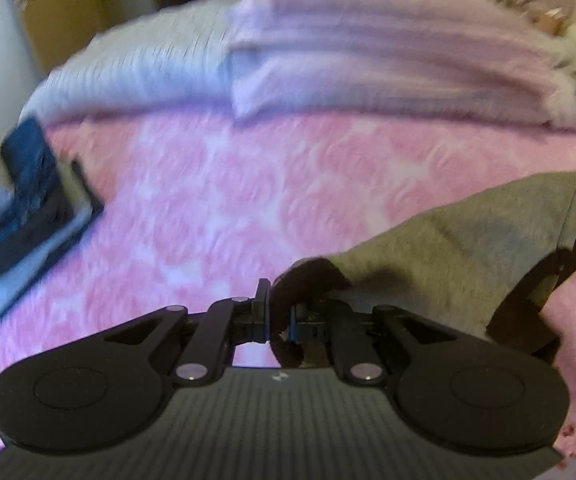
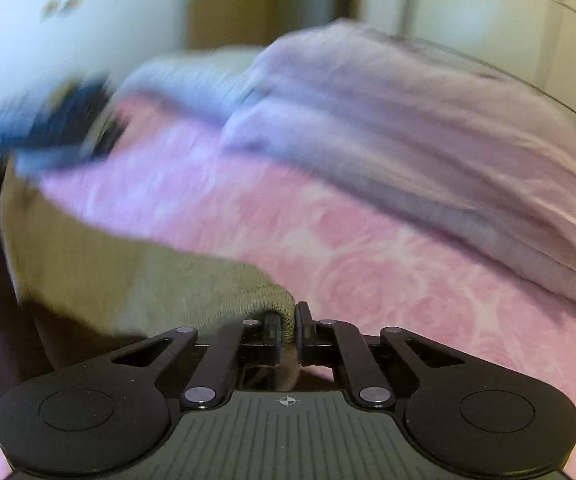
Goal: Fold large clothes
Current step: 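Grasp the sweater with the left gripper while the right gripper grasps it too, then lift the sweater with both grippers and shake it out, then lay the sweater flat on the bed and open both grippers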
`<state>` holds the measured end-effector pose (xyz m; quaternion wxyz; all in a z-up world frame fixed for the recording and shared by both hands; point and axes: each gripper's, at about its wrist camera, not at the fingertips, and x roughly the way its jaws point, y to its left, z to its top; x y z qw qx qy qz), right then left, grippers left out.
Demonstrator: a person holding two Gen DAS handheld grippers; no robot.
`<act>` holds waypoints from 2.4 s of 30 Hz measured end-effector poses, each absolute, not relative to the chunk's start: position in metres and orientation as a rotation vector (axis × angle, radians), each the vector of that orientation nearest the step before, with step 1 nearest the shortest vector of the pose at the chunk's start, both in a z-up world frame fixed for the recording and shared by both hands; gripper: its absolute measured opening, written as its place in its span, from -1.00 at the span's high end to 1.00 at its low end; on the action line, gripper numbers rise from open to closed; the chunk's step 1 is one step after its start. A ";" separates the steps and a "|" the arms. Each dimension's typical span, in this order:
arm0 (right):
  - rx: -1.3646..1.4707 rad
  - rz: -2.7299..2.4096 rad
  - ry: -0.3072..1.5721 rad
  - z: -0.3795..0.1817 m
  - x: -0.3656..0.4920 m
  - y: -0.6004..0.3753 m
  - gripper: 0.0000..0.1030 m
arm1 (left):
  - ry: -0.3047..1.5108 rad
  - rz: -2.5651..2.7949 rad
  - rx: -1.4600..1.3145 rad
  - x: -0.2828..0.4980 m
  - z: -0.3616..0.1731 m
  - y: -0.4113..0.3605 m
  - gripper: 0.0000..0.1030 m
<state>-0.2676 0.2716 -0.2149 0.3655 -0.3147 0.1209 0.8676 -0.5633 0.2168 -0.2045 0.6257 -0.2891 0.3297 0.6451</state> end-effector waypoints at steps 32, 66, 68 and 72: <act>-0.166 2.186 -0.111 0.078 -0.059 -0.057 0.95 | 0.305 1.492 -0.294 -0.493 0.042 -0.071 0.86; -0.877 1.499 0.960 -0.255 -0.137 0.228 0.32 | 0.973 1.224 -0.925 -0.521 -0.316 0.238 0.39; -0.873 1.448 1.050 -0.262 -0.128 0.209 0.32 | 0.998 1.175 -0.960 -0.515 -0.323 0.212 0.39; -0.909 1.417 1.108 -0.260 -0.115 0.184 0.32 | 1.000 1.080 -1.034 -0.499 -0.325 0.160 0.38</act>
